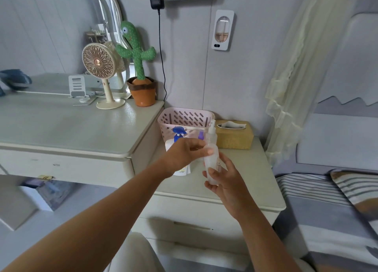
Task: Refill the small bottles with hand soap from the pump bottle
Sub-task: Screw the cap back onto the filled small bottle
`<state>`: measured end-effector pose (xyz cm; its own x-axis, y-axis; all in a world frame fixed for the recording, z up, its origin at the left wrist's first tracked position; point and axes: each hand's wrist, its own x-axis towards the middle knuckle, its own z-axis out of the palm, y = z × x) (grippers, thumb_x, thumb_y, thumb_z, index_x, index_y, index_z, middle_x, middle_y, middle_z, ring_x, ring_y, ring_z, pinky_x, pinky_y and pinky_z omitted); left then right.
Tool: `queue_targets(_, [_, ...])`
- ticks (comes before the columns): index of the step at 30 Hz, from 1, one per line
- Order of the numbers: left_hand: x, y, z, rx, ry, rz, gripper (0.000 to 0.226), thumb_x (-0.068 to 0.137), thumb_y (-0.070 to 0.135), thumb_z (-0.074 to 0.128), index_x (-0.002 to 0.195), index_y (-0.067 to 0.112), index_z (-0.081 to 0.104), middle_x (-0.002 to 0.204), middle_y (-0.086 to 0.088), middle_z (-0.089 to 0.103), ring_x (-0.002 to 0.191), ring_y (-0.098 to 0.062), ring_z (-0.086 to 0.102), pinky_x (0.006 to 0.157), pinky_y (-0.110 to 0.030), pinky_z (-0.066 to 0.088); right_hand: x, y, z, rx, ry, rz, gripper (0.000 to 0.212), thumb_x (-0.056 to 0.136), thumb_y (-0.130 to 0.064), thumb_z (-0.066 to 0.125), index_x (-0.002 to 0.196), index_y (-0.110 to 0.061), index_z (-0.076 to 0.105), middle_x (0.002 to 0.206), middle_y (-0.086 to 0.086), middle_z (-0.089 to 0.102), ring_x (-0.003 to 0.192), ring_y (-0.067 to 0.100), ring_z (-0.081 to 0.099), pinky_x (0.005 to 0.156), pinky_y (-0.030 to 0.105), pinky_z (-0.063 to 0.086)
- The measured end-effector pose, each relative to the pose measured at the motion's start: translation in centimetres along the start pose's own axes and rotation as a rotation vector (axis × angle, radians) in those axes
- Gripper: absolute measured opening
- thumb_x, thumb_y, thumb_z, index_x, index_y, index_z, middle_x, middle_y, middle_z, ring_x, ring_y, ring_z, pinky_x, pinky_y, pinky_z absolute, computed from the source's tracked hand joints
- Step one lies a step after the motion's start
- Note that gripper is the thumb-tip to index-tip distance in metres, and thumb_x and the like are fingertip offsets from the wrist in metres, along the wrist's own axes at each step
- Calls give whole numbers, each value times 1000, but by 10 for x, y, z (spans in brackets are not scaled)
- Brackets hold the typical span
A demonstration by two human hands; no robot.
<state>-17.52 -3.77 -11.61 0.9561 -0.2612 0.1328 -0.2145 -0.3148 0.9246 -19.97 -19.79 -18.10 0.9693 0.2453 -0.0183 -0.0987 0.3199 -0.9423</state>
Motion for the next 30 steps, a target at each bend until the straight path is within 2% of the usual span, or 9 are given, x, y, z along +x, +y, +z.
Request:
queue_targets(4, [-8,-3,10,-42,-15,-36,16,80,16,73,94,9,71,85,6,72,77,-2,67,71,-11,48,-8,4,-4,-47,-4,-3,62,85,-20,67,139,-31,38,119,7,60,107,27,62,82,34,54])
queue_targets(8, [-13,-9,18,-14,-14,-69,24,79,20,73,101,10,71,96,1,73,86,-10,69,82,-19,54,-15,11,-10,-55,-12,14,66,82,-23,69,139,-32,37,122,7,60,108,26,63,83,34,54])
queue_targets(11, [-15,-18,28,-21,37,-109,27,75,23,77,98,11,72,94,0,73,87,-14,69,86,-27,54,-22,14,-18,-55,-22,30,72,76,-23,74,137,-32,37,123,7,59,108,26,64,85,35,56])
queue_targets(13, [-16,-24,33,-1,109,-111,25,72,27,80,92,14,72,88,1,74,80,-15,67,81,-29,53,-24,12,-25,-176,0,22,68,79,-21,74,135,-31,38,122,2,59,107,23,64,83,32,57])
queue_targets(15, [-14,-32,36,115,181,-95,28,69,33,82,88,16,71,82,0,72,70,-12,59,72,-31,50,-22,10,-35,-344,65,5,58,84,-18,70,133,-29,41,121,-2,58,104,18,63,81,27,57])
queue_targets(18, [-10,-41,42,275,269,-97,28,68,35,82,82,19,63,69,9,61,62,-7,51,59,-17,41,-13,13,-58,-504,217,-16,48,85,-9,63,128,-22,49,119,1,59,96,14,63,79,27,56])
queue_targets(21, [-4,-52,50,332,343,-104,28,70,33,81,87,20,62,69,15,56,59,-2,49,50,-6,35,-3,20,-80,-704,347,-39,40,81,-9,63,119,-20,57,114,1,63,94,16,62,82,33,53])
queue_targets(25, [7,-68,59,332,391,-155,39,71,32,80,103,16,64,88,9,62,63,-2,53,53,-9,34,8,31,-101,-934,352,-99,30,81,-14,67,111,-19,61,107,-1,63,91,15,60,76,22,42])
queue_targets(30, [19,-81,65,348,394,-175,43,71,31,81,106,14,64,93,6,64,66,-4,54,56,-11,37,25,37,-110,-1126,330,-140,23,80,-16,66,101,-22,62,103,-2,63,95,20,59,86,36,49])
